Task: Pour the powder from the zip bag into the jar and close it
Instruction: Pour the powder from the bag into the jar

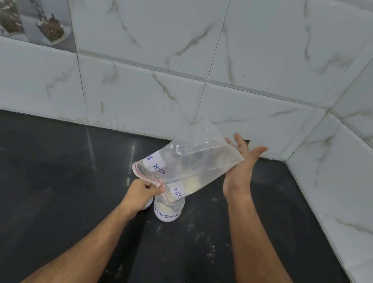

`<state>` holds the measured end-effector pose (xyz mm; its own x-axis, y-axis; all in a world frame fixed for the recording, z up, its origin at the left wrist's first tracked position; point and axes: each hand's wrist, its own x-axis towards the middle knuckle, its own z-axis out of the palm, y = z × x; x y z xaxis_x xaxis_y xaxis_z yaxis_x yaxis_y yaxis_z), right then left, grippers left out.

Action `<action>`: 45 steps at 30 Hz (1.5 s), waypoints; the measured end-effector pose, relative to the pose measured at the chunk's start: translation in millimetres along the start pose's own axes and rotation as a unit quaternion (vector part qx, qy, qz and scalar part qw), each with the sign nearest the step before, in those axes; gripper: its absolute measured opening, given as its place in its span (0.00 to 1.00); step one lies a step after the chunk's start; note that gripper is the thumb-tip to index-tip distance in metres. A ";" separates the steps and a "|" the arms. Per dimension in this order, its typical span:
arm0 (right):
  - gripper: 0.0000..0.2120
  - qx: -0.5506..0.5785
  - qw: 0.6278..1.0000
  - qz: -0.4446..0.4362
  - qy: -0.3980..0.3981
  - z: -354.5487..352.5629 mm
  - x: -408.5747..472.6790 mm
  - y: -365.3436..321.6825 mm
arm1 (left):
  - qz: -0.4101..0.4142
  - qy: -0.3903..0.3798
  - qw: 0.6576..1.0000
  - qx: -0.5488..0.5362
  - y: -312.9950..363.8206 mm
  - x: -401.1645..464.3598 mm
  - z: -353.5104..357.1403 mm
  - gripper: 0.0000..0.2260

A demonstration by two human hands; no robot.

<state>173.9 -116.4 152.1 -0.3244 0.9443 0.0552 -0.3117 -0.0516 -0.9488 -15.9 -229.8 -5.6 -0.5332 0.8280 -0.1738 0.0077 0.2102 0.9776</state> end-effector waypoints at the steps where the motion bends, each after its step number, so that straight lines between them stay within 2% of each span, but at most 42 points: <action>1: 0.50 0.009 0.999 -0.017 0.030 0.8 -1.9 -1.8 | 0.001 0.000 1.000 0.000 0.1 -0.7 0.1 0.11; 3: 0.63 0.008 0.999 -0.031 0.042 0.9 -4.3 -3.2 | 0.003 -0.003 1.000 -0.003 -0.2 -1.4 0.6 0.08; 5: 0.68 -0.009 0.999 -0.035 -0.008 1.5 -9.7 0.4 | -0.002 -0.001 1.000 -0.003 -1.1 -1.1 1.1 0.09; 6: 0.68 -0.023 0.998 -0.050 -0.020 1.6 -12.1 3.0 | -0.006 0.000 1.000 -0.004 -0.9 -1.9 1.4 0.12; 9: 0.63 -0.054 0.992 -0.111 0.024 -3.7 -9.9 12.0 | -0.011 0.005 1.000 -0.013 0.8 -5.9 2.1 0.21; 11: 0.58 -0.073 0.992 -0.099 -0.018 -2.8 -12.2 9.1 | -0.013 0.012 1.000 -0.014 5.2 -9.0 4.1 0.20; 14: 0.60 -0.124 0.988 -0.079 -0.040 1.4 -15.3 10.1 | -0.011 0.020 1.000 -0.012 13.1 -13.9 8.1 0.17; 16: 0.50 -0.120 0.991 -0.038 -0.054 -0.2 -14.7 14.8 | -0.007 0.021 1.000 -0.015 15.5 -15.9 8.8 0.18; 18: 0.37 -0.120 0.986 0.010 -0.116 -1.5 -16.1 19.6 | -0.007 0.022 1.000 -0.019 17.1 -17.8 8.6 0.17; 22: 0.26 -0.138 0.980 0.022 -0.139 3.3 -17.1 16.7 | -0.010 0.014 1.000 -0.012 16.7 -19.1 7.2 0.11; 25: 0.20 -0.165 0.971 0.022 -0.172 10.7 -19.3 7.2 | 0.002 0.014 1.000 -0.022 15.7 -20.4 9.5 0.10; 27: 0.14 -0.182 0.965 0.006 -0.189 11.5 -19.6 5.2 | 0.001 0.017 0.999 -0.035 19.8 -24.2 11.8 0.05; 29: 0.13 -0.198 0.962 -0.009 -0.189 13.6 -21.7 4.8 | -0.003 0.017 0.999 -0.047 21.0 -25.7 13.3 0.03; 33: 0.21 -0.219 0.960 -0.047 -0.166 19.4 -24.9 7.7 | -0.029 0.024 0.998 -0.048 19.2 -26.4 14.4 0.06; 36: 0.25 -0.218 0.957 -0.046 -0.187 20.5 -25.0 7.8 | -0.046 0.033 0.997 -0.051 17.6 -26.2 14.4 0.06; 39: 0.34 -0.174 0.962 -0.020 -0.210 20.9 -28.3 7.0 | -0.062 0.037 0.996 -0.061 17.4 -27.4 12.9 0.06; 42: 0.38 -0.025 0.993 0.018 -0.111 15.9 -25.1 19.2 | -0.068 0.038 0.994 -0.074 17.0 -28.4 12.6 0.08; 45: 0.44 0.010 0.995 0.083 -0.045 9.2 -22.9 38.0 | -0.061 0.038 0.993 -0.093 20.4 -30.4 15.8 0.05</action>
<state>161.3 -142.9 117.6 -0.4514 0.8892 -0.0742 -0.2647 -0.2129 -0.9405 13.9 -242.5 17.8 -0.5826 0.7591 -0.2904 -0.2144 0.2012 0.9558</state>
